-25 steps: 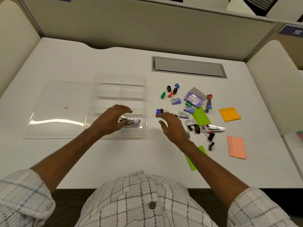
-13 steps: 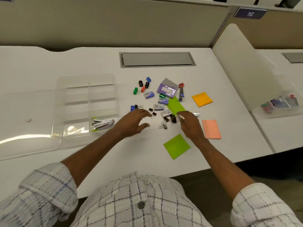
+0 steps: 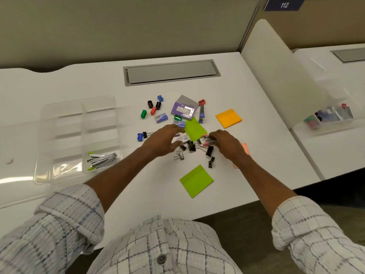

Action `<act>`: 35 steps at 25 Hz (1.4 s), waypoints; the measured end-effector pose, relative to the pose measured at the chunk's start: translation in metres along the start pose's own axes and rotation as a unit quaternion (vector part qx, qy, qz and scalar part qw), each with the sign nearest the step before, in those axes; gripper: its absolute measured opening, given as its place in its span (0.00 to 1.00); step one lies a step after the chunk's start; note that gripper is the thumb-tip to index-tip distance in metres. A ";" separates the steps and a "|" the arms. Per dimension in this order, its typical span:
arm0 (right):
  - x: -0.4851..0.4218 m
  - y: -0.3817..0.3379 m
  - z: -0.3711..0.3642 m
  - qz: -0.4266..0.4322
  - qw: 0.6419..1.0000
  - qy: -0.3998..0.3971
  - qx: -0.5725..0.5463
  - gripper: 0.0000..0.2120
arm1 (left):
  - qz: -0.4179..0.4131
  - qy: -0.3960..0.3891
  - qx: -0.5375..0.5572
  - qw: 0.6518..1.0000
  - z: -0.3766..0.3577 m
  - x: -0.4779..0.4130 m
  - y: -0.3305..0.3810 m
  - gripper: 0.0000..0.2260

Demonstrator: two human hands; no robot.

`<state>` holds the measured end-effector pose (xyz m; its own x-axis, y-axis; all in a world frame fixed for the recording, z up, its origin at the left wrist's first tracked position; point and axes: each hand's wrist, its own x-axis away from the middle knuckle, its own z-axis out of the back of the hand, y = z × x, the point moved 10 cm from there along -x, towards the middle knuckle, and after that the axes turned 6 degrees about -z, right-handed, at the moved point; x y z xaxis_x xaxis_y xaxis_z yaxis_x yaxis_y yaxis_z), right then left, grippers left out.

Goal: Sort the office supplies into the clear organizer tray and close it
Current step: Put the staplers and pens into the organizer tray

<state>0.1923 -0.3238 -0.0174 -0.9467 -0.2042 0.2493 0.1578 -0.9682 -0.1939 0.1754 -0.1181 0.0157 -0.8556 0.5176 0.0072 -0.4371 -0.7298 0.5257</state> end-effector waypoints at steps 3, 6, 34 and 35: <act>0.009 0.014 0.007 -0.018 0.998 0.032 -0.047 0.19 | 0.006 0.012 0.021 1.000 0.003 -0.034 0.003 0.21; 0.024 0.029 0.020 -0.042 0.991 0.068 -0.103 0.19 | 0.032 0.046 0.073 0.996 0.003 -0.070 0.001 0.20; 0.039 0.025 0.030 -0.119 0.934 0.122 -0.314 0.17 | 0.187 0.079 0.489 0.848 -0.042 -0.074 -0.016 0.15; 0.037 0.016 0.030 -0.110 0.935 0.119 -0.317 0.17 | 0.195 0.075 0.531 0.821 -0.041 -0.063 -0.017 0.15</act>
<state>0.1684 -0.3511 0.0173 -0.9843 0.1007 0.1452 -0.1743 -0.6881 -0.7044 0.2254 -0.1559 -0.0283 -0.9325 0.2173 0.2883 0.2986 0.0155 0.9542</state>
